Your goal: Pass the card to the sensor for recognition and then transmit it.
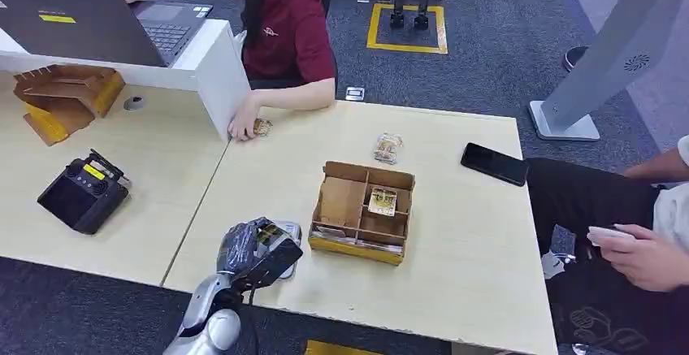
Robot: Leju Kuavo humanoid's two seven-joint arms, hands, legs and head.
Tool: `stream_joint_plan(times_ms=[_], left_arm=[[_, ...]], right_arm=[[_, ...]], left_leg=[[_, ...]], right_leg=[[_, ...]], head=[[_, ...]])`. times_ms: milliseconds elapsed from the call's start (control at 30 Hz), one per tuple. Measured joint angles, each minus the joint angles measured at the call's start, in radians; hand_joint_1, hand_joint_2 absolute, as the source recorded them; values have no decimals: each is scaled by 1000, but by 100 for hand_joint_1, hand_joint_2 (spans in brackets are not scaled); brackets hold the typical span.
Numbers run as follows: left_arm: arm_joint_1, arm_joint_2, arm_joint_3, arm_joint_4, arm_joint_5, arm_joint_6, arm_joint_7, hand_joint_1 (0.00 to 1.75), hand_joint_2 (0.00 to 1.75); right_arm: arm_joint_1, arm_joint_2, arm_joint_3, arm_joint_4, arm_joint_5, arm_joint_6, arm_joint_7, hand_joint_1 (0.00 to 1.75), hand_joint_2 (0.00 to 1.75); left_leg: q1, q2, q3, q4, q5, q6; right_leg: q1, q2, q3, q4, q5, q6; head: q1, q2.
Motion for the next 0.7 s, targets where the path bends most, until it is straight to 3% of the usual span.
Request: stream_joint_plan(times_ms=[500,600,700], left_arm=[[-20,-53,51,108,-180,79,44,175,175],[-20,-60,71,119,-161,76,11,175,175],[-18,-66,88,119,-76,82,-90,175,175]], right_arm=[[-1,6,-6,0,31,-13,-30,0,0],[-1,6,-7,0,35,-13,-31,0,0],[-2,6,-9,0,44,-13,-32,0,0]], left_leg=[[0,0,0,0,0,0],[0,0,0,0,0,0],[0,0,0,0,0,0]], right_leg=[[0,0,0,0,0,0],[0,0,0,0,0,0],[0,0,0,0,0,0]], head=[[0,0],[0,0],[0,0]])
